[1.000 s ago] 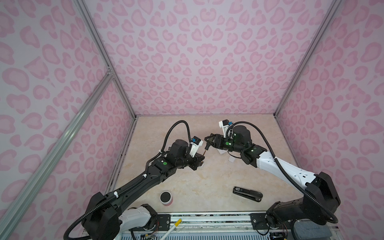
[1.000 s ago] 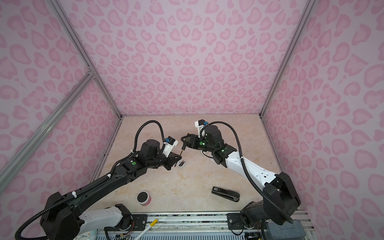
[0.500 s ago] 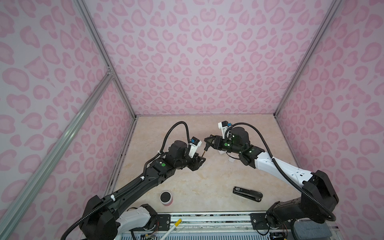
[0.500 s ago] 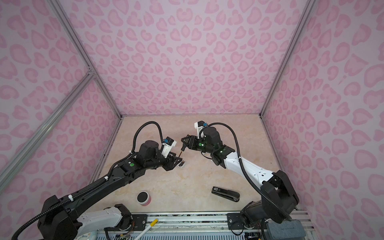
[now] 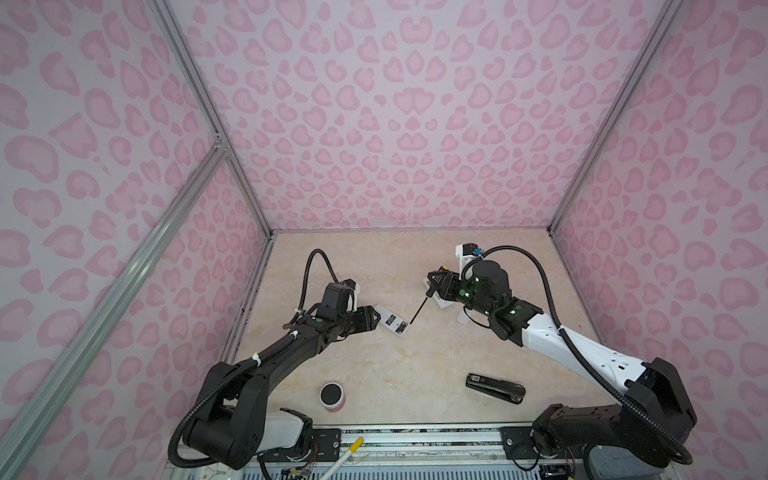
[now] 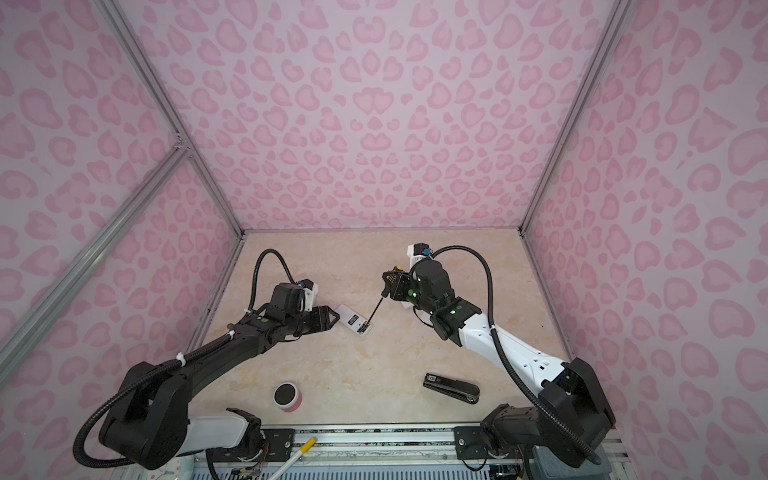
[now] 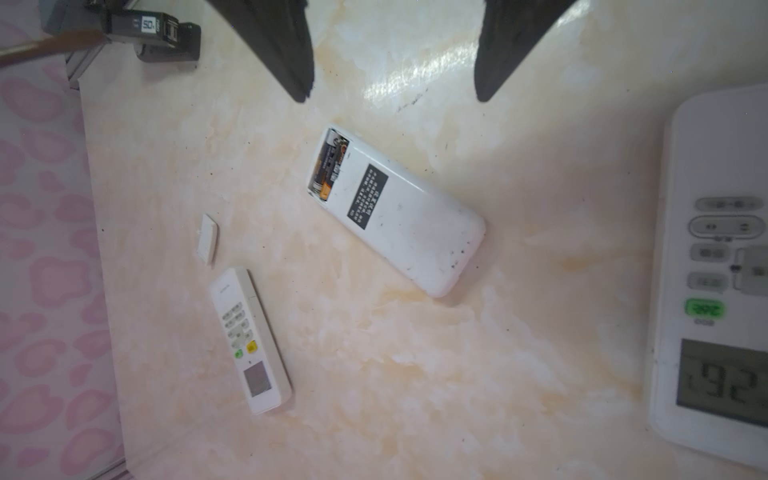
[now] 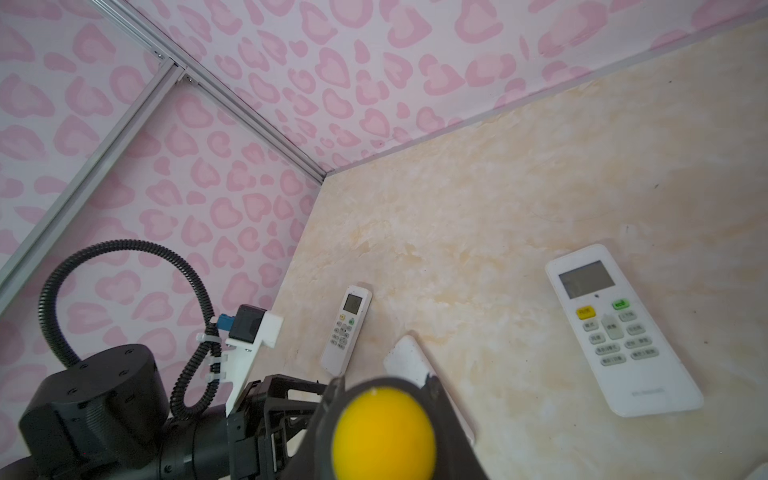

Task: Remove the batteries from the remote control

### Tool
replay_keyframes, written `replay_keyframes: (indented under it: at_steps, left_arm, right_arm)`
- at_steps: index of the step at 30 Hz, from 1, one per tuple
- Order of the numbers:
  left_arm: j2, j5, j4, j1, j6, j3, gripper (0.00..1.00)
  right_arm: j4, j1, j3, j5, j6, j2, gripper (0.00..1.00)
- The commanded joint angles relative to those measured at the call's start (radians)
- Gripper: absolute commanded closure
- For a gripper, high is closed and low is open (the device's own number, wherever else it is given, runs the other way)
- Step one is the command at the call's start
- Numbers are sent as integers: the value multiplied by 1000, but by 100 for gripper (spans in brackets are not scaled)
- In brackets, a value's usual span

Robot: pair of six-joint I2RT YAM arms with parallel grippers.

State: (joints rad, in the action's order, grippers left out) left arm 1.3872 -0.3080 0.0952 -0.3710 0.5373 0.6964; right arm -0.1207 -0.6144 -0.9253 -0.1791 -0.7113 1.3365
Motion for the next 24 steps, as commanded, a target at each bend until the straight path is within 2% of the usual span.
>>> replay_keyframes:
  at_steps: [1,14,24]
  left_arm:
    - [80,-76,-90,3,74,13,37]
    - [368,-172,-217,1,149,113,47]
    - [411,-190,-236,-26,170,143,52]
  right_arm:
    - [1,0,8,43,28,12,100]
    - [-9,60,24,19,30,54,100]
    - [-22,38,40,37,66,71,100]
